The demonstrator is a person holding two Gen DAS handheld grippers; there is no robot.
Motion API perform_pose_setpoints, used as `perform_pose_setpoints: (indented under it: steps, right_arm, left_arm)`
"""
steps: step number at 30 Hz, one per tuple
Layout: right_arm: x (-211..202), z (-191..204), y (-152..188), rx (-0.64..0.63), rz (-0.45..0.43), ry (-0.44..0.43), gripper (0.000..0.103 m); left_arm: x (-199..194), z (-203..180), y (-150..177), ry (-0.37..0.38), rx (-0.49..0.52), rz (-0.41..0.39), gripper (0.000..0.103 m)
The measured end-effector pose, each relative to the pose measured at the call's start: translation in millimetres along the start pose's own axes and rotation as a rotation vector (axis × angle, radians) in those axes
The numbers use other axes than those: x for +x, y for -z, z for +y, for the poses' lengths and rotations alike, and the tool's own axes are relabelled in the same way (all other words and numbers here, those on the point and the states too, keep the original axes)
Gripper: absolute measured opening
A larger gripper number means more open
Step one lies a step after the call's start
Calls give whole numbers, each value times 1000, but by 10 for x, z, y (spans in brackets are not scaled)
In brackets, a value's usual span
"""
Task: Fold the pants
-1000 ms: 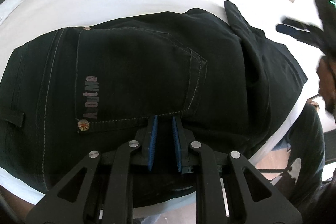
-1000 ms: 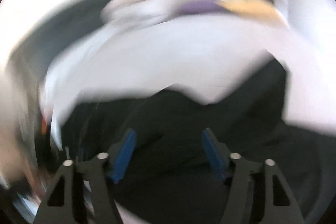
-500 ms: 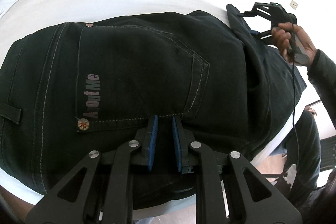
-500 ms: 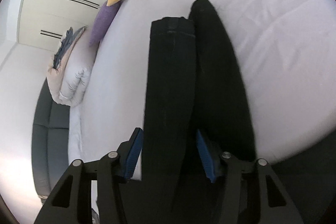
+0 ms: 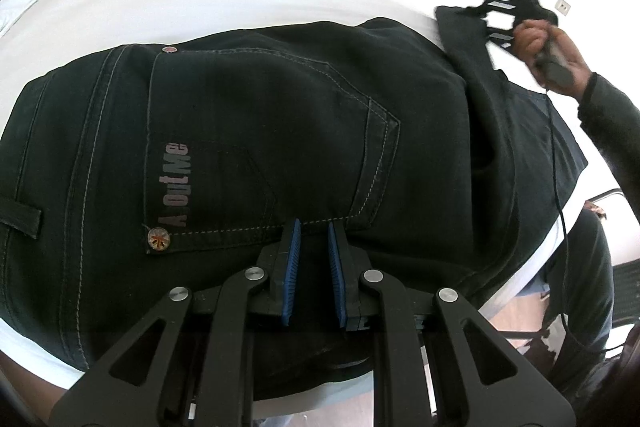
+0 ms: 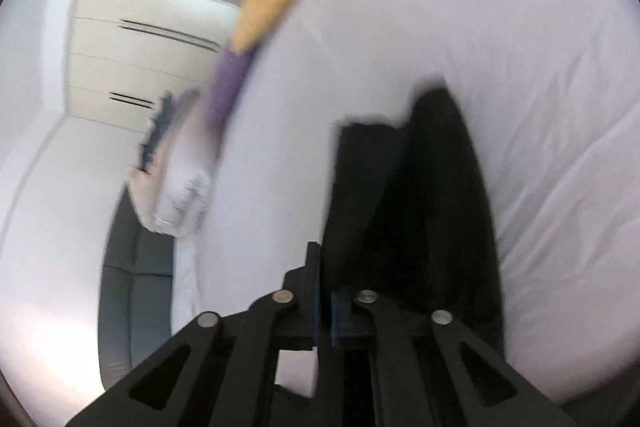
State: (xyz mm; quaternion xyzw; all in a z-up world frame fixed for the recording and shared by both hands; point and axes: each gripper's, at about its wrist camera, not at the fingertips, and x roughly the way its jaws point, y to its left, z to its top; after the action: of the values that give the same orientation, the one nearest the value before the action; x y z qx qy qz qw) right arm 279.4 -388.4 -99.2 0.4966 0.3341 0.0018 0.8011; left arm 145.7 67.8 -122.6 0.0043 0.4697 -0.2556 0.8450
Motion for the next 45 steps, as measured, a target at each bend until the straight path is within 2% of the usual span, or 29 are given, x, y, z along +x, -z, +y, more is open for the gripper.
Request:
perform_pose_setpoints:
  steps: [4,7,10,13,17,18,19,22,24,27,30,31,32,33,45]
  right_arm:
    - [-859,168,-101,-58,-129,-83,5]
    - [-1623,63,2,-67,-242,-101,4]
    - [-2261,-304,275,-17,-326,-82,4]
    - [-2649,-858,628,92,-367,2,4]
    - [-2796,-1606,1019,267,-360,73,5]
    - [-2788,-1687,1062,292,-357,72,6]
    - [-2781,-1789,1088,313,-355,36,6]
    - [-2771,-1849,1099,331,-354,-17,9]
    - [-2769,-1830,1045,323,-367,-40,24]
    - [-2722,-1806,934,315,-372,-39,27]
    - [-2674,-1832,866,338,-373,-41,25]
    - [-2639,-1815,814,326,-364,-38,21]
    - [-2630,-1816,797,314,-353,-12,8]
    - [-2634,-1815,783,309,-349,18,8]
    - [-2873,-1669,867,235,-407,136,7]
  left_arm:
    - [-5,-8,2,-8,6,2,14]
    - [-7,-18,-1,-14,10,3,15]
    - [-19,-16,-4,-13,2,3,15]
    - [-27,-25,-19,-18,-3,6,15]
    - [-32,-55,-50,-29,-1,18,15]
    - [-40,-72,-67,-34,0,23,15]
    - [-43,-80,-74,-37,-1,25,15]
    - [-54,-105,-96,-49,-10,28,15]
    - [-54,-113,-100,-56,-21,27,15]
    - [-45,-143,-100,-66,-29,27,15]
    - [-43,-176,-113,-81,-27,30,15]
    - [-42,-188,-116,-85,-28,30,15]
    - [-38,-193,-118,-87,-30,29,15]
    - [-32,-207,-118,-89,-32,27,15]
    - [-30,-282,-121,-96,-25,19,15]
